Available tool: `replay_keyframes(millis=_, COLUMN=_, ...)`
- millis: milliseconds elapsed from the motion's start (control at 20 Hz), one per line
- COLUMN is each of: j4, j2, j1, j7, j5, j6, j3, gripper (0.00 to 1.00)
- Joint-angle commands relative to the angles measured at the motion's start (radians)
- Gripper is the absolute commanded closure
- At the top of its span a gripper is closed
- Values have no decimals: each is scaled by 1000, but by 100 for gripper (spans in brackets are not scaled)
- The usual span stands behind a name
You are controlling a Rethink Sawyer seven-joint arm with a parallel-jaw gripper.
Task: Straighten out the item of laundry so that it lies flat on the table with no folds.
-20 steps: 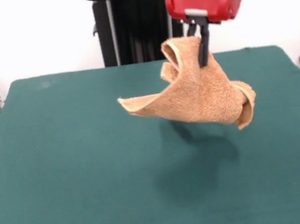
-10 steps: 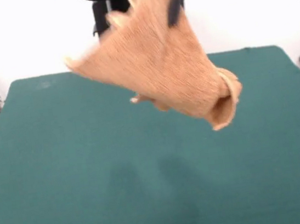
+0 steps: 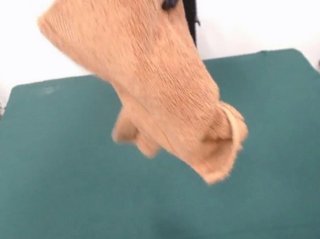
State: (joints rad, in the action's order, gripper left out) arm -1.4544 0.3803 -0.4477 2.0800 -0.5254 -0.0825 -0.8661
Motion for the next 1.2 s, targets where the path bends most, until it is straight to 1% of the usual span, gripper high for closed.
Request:
replay_keyframes(millis=50, j4=-182, j2=-48, j1=113, j7=226, j5=14, j6=-9, j3=234, gripper=100)
replay_keyframes(millis=150, j4=-223, j2=-62, j1=131, j7=270, j5=52, j6=-132, j3=277, gripper=100)
replay_keyframes(millis=200, j4=-249, j2=-69, j1=147, j7=310, j5=66, j6=-191, j3=312, gripper=100)
replay_keyframes(millis=250, j4=-260, j2=-100, j1=138, j7=347, j5=57, j6=-255, j3=311, gripper=100)
replay_keyframes(millis=350, j4=-276, j2=-140, j1=132, j7=385, j5=39, j6=-334, j3=319, gripper=100)
replay_keyframes(millis=500, j4=-287, j2=-182, j1=126, j7=397, j5=7, j6=-415, j3=329, gripper=100)
replay_keyframes(millis=600, j4=-289, j2=-197, j1=138, j7=401, j5=8, j6=-468, j3=347, gripper=100)
replay_keyframes(millis=800, j4=-290, j2=-218, j1=150, j7=396, j5=-3, j6=-528, j3=367, gripper=100)
replay_keyframes(millis=1000, j4=-296, j2=-250, j1=137, j7=387, j5=-65, j6=-581, j3=367, gripper=100)
replay_keyframes(millis=1050, j4=-298, j2=-251, j1=137, j7=386, j5=-70, j6=-582, j3=372, gripper=100)
replay_keyframes(millis=1200, j4=-319, j2=-252, j1=110, j7=374, j5=-134, j6=-559, j3=375, gripper=100)
